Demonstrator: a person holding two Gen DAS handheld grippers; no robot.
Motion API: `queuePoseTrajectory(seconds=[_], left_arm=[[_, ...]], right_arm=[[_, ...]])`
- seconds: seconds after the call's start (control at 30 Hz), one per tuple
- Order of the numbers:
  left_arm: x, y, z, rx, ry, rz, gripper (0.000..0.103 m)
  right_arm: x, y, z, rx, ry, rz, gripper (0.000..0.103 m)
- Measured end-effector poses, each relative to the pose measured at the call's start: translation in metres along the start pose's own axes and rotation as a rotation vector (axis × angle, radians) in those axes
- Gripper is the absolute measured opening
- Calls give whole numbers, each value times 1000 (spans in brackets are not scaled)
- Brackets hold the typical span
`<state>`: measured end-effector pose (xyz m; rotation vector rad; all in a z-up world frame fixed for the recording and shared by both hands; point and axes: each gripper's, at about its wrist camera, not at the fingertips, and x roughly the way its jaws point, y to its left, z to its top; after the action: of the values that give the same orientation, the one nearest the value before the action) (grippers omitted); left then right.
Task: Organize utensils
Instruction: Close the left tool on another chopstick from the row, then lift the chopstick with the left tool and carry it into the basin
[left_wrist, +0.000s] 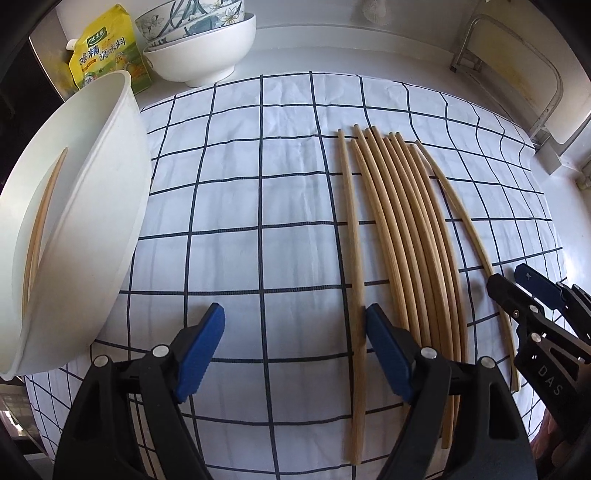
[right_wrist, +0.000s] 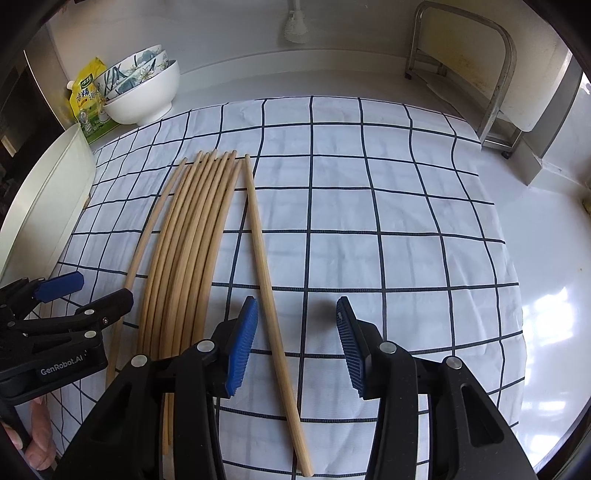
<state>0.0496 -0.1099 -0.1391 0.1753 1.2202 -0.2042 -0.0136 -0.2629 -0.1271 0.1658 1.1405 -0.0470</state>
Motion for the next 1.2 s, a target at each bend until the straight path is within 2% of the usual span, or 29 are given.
queuePoseTrajectory(seconds=[0.2, 0.33, 0.43, 0.5, 0.57, 0.6, 0.67, 0.87, 1.0, 1.2], left_arm=[[4, 4, 6, -1, -5, -4, 77], [4, -1, 9, 15, -20, -9, 65], [3, -5, 9, 29, -29, -16, 47], [2, -9, 9, 41, -29, -21, 28], [3, -11, 10, 52, -22, -26, 15], [3, -13, 11, 57, -18, -25, 9], [5, -12, 12, 62, -9, -33, 7], [8, -13, 15, 60, 19, -53, 7], [-3, -1, 7, 61, 16, -64, 7], [-24, 10, 13, 61, -4, -81, 7]], right_arm=[[4, 4, 2, -22, -29, -31, 42], [5, 7, 1, -31, -48, -45, 42], [5, 9, 0, -35, -57, -44, 40], [4, 12, -1, -48, -58, -36, 31], [3, 16, -1, -64, -55, -31, 15], [3, 17, 0, -68, -51, -29, 10], [4, 17, 2, -65, -44, -22, 6], [-1, 7, 5, 7, -26, 28, 6], [-11, 4, 8, 41, -34, 48, 6], [-33, 8, 17, 63, -68, 67, 6]])
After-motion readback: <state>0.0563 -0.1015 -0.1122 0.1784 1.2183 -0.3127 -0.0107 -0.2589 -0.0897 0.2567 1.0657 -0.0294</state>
